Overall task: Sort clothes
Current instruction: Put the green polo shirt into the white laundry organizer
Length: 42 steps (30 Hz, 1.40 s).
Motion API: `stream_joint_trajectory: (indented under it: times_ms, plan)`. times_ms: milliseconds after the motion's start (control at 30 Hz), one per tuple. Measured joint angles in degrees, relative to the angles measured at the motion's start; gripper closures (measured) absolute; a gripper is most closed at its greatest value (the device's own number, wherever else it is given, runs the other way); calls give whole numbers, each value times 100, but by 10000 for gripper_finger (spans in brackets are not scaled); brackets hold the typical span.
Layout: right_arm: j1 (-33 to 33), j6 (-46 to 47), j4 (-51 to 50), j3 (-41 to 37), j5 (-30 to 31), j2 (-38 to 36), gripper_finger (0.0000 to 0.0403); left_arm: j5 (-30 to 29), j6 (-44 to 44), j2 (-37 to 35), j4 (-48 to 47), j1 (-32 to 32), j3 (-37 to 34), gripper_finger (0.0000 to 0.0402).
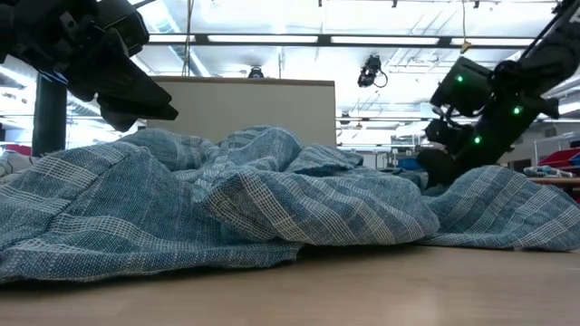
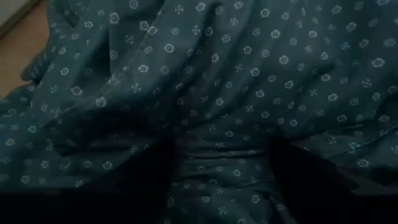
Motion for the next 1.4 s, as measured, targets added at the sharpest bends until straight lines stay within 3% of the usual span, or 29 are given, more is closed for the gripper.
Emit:
stream_joint_trajectory:
  times_ms: [100, 233, 300, 500, 767, 933, 1167, 1400]
  plan:
    - [118, 101, 243, -4, 1, 323, 185, -2, 0, 4, -4, 0, 0, 249]
    - [378, 32, 552, -34, 1, 369, 341, -2, -2, 4, 17, 0, 2, 249]
    - [488, -157, 660, -17, -147, 243, 376, -2, -4, 3, 10, 0, 2, 249]
    - [527, -910, -429, 855, -93, -464, 376, -2, -37, 2, -22, 0, 2, 249]
    - [830, -1643, -2770, 3206, 867, -1088, 376, -1, -40, 2, 5, 0, 4, 249]
    - [1116, -2561, -2948, 4612, 1286, -1065, 376, 0, -42, 2, 29, 0, 4, 249]
    - [1120, -3764, -2838, 6512, 1337, -461, 376, 0, -42, 2, 30, 0, 4, 249]
    - [958, -4829, -2626, 8506, 1173, 870, 376, 0, -17, 0, 71, 0, 2, 249]
